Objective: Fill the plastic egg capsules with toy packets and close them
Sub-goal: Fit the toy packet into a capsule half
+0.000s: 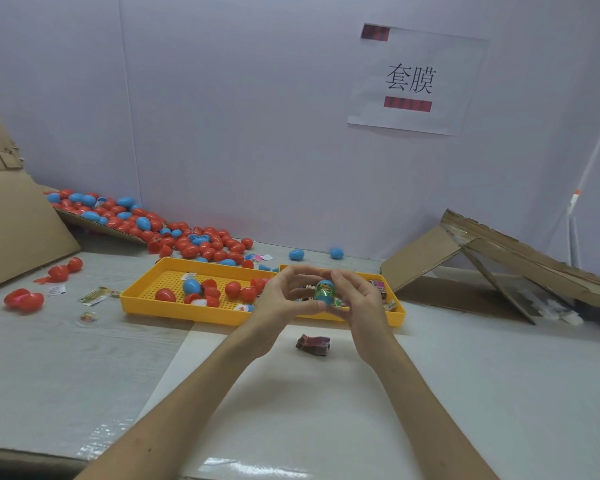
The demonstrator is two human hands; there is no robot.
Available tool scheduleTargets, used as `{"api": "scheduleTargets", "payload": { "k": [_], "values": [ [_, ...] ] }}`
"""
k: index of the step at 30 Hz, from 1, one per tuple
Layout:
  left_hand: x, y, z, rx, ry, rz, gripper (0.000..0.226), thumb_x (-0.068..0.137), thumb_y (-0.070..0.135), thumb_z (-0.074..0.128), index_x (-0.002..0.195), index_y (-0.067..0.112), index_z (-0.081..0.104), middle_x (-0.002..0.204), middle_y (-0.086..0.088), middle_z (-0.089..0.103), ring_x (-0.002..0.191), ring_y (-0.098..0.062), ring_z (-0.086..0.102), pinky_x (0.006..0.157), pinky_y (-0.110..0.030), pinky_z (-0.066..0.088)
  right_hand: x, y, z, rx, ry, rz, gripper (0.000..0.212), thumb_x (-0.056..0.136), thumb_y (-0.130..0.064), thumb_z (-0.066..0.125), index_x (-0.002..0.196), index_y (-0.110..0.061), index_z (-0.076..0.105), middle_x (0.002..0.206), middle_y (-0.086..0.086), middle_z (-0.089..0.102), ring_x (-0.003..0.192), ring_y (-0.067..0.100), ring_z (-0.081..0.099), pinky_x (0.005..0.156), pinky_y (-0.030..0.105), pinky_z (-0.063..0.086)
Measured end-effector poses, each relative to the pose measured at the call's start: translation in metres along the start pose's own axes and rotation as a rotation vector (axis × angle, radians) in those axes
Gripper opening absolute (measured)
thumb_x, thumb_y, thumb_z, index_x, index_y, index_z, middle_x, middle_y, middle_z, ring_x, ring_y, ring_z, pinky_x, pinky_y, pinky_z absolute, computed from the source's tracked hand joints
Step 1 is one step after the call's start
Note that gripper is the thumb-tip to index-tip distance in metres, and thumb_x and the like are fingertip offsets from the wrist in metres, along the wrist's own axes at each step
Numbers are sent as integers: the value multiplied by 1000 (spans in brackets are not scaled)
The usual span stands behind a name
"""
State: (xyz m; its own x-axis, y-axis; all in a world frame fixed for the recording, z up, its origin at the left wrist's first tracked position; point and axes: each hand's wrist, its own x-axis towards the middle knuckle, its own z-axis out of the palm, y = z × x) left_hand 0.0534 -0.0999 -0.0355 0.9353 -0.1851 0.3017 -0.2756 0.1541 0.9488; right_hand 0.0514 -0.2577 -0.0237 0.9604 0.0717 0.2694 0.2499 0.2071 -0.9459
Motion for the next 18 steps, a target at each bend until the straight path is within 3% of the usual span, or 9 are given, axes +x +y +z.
{"api": "scheduleTargets", "payload": {
  "k": [5, 9, 12, 14, 18],
  "values": [
    [0, 2, -2, 17, 8, 22, 48, 69, 19, 88, 105, 45, 70, 111, 15, 72, 106, -17, 72, 82, -29, 60, -1, 0, -3, -37, -55, 2, 12, 91, -20, 70, 97, -26, 79, 100, 1, 75, 99, 15, 72, 73, 28, 57],
    [-2, 4, -1, -7, -5, 33, 47, 71, 17, 87, 108, 42, 70, 113, 12, 72, 110, -18, 70, 87, -31, 59, 0, -1, -4, 41, -73, 26, 20, 80, -31, 74, 97, -23, 79, 99, 6, 75, 98, 19, 72, 75, 31, 58],
    [-3, 6, 0, -43, -30, 37, 45, 75, 15, 84, 115, 33, 72, 119, 4, 72, 116, -19, 67, 97, -36, 56, 1, -1, -5, 51, -106, 47, 35, 82, -33, 71, 113, -17, 74, 111, 13, 72, 104, 21, 70, 79, 33, 57],
    [-5, 8, 2, -92, -63, 46, 39, 80, 15, 80, 117, 25, 73, 122, -1, 72, 118, -19, 66, 95, -32, 55, 0, -1, -5, 42, -118, 55, 41, 84, -35, 70, 119, -14, 71, 119, 14, 70, 110, 23, 67, 82, 35, 56],
    [-7, 11, 1, -310, -107, -4, 29, 91, 19, 72, 119, 10, 72, 124, -14, 70, 120, -26, 66, 95, -32, 56, -1, -3, -3, 34, -115, 26, 38, 81, -37, 73, 114, -17, 75, 121, 13, 69, 116, 24, 66, 89, 39, 57]
  ]
}}
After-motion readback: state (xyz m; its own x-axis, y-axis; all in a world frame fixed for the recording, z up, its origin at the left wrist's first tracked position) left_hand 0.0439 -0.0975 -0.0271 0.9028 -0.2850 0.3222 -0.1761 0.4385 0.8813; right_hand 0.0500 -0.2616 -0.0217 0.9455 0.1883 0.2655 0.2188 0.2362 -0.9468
